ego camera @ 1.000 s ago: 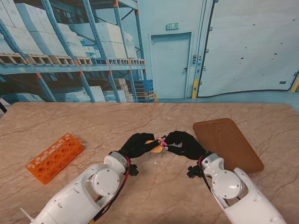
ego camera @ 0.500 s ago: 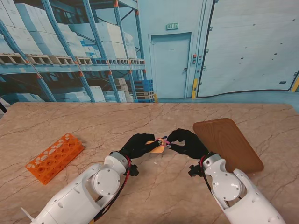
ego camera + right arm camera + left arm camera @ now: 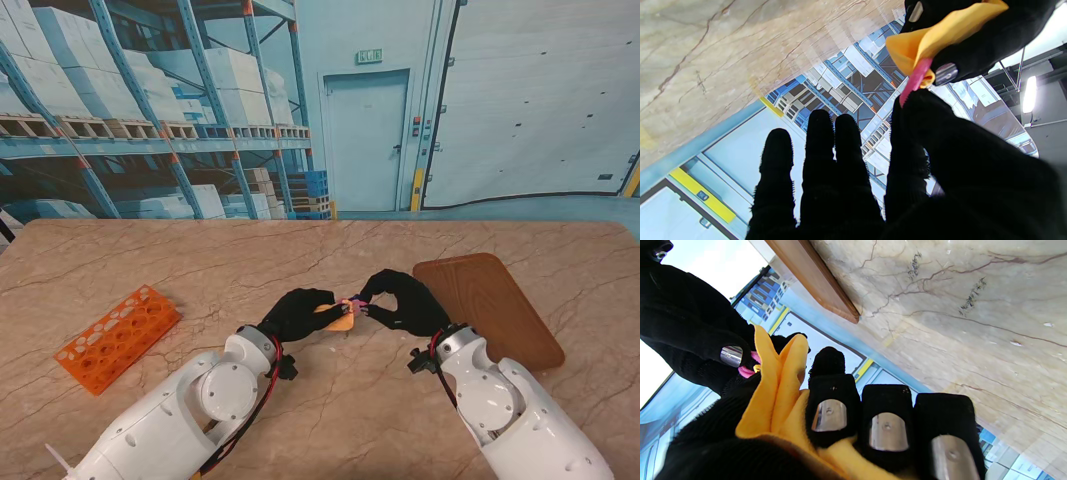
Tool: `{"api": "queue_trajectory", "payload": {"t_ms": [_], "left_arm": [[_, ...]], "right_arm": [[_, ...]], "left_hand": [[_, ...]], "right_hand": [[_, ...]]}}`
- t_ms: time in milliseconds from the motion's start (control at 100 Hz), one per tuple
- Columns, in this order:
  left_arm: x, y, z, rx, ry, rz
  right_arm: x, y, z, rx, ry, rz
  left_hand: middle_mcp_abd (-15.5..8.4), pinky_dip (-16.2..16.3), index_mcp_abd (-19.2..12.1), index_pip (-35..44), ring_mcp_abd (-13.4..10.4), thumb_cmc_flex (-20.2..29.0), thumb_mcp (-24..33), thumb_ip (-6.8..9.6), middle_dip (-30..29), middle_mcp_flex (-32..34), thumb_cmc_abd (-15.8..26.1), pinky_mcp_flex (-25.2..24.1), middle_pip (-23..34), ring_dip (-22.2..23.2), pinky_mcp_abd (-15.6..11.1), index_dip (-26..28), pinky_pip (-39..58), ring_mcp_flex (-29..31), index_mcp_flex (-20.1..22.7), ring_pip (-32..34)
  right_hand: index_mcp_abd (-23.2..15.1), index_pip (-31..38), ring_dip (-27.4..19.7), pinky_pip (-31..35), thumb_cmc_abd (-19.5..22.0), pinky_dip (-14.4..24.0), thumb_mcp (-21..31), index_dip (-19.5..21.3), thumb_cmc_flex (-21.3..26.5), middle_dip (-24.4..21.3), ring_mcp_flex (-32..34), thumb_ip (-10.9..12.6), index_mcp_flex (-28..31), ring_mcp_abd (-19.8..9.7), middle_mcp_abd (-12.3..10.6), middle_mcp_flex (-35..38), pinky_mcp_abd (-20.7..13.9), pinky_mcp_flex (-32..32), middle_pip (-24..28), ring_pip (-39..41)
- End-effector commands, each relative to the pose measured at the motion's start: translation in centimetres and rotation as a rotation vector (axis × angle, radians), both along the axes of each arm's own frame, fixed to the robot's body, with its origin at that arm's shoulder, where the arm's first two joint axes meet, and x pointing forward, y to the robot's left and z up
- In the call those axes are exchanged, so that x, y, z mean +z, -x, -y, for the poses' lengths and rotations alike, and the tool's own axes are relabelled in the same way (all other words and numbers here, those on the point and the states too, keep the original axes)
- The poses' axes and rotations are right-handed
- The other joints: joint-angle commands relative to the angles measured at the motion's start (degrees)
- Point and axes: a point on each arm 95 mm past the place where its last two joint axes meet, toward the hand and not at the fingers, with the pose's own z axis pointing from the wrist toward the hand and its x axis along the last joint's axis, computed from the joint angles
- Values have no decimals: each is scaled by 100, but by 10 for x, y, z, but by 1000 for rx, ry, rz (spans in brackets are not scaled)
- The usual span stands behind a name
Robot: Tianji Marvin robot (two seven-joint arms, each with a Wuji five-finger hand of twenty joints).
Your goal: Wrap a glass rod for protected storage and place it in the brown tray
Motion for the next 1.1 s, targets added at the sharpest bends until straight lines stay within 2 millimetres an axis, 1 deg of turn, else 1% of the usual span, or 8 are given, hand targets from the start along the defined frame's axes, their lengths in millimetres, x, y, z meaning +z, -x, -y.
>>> {"api": "queue_trajectory", "payload": {"t_ms": [0,480,900,1090], "left_arm": [[-2,2,0,-4,1,-4],[-3,5,3,-23,-1,-23],[-3,6,5,-26,-3,-34],[-2,6,5,-19,1,-37]], "right_arm": [[3,-2,0,1,-7,18],[4,-7,-1,-14,12,52],[4,-12,-2,-17,15,61],[4,-10,-1,-15,22,76]], "left_hand": [[-314,130,331,553,125,246,92,51,-74,155,254,32,571,-34,49,108,1446,194,401,609],[-268,149,321,526,89,184,170,138,-136,151,198,38,635,-72,18,171,1446,197,442,666],[-252,168,331,504,92,174,190,156,-159,150,198,40,645,-109,1,183,1446,195,437,691],[-251,163,324,487,92,179,167,137,-164,149,232,39,648,-119,5,187,1446,194,398,695]], "right_hand": [[-547,366,20,219,59,-37,142,187,3,3,71,-123,97,-192,-165,-78,-46,-45,146,100],[-684,395,5,309,99,-110,71,163,-25,-16,75,-131,46,-193,-156,-75,-48,-64,208,158],[-1128,388,10,371,205,-189,-103,283,-69,-31,89,-109,-58,-175,-135,-38,-47,-88,237,227],[-1145,376,14,383,168,-206,-76,306,-107,-33,97,-65,-56,-177,-132,-26,-34,-91,237,244]]}}
